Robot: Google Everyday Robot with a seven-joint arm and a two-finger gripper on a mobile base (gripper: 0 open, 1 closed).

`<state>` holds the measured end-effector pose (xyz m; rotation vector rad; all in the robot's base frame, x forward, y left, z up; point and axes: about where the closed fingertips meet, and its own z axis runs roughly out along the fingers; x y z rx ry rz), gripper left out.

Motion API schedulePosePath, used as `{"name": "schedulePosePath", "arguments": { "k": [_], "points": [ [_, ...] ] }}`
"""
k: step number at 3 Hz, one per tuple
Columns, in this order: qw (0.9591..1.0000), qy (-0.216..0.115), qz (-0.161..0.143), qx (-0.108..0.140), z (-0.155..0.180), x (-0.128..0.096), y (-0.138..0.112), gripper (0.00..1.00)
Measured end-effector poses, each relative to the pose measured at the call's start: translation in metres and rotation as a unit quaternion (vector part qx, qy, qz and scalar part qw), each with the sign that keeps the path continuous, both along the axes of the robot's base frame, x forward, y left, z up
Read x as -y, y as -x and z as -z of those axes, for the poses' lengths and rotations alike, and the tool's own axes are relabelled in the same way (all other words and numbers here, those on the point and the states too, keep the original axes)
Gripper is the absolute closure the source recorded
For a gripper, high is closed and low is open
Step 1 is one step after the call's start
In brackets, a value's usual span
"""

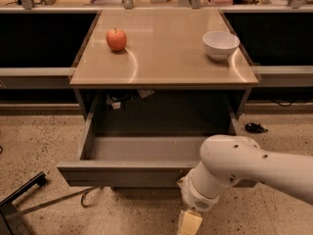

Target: Close top drawer

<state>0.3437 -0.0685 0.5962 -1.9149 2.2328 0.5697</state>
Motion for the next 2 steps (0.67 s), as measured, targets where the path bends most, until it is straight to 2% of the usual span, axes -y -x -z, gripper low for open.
{"name": "schedulePosePath", "arguments": {
  "k": [1,2],
  "points": [
    [0.9994,-0.014,0.011,0.028,-0.0181,-0.0020,-0.0192,0.00],
    [0.9994,-0.014,0.011,0.028,-0.0182,-0.0020,-0.0195,0.00]
  ]
}}
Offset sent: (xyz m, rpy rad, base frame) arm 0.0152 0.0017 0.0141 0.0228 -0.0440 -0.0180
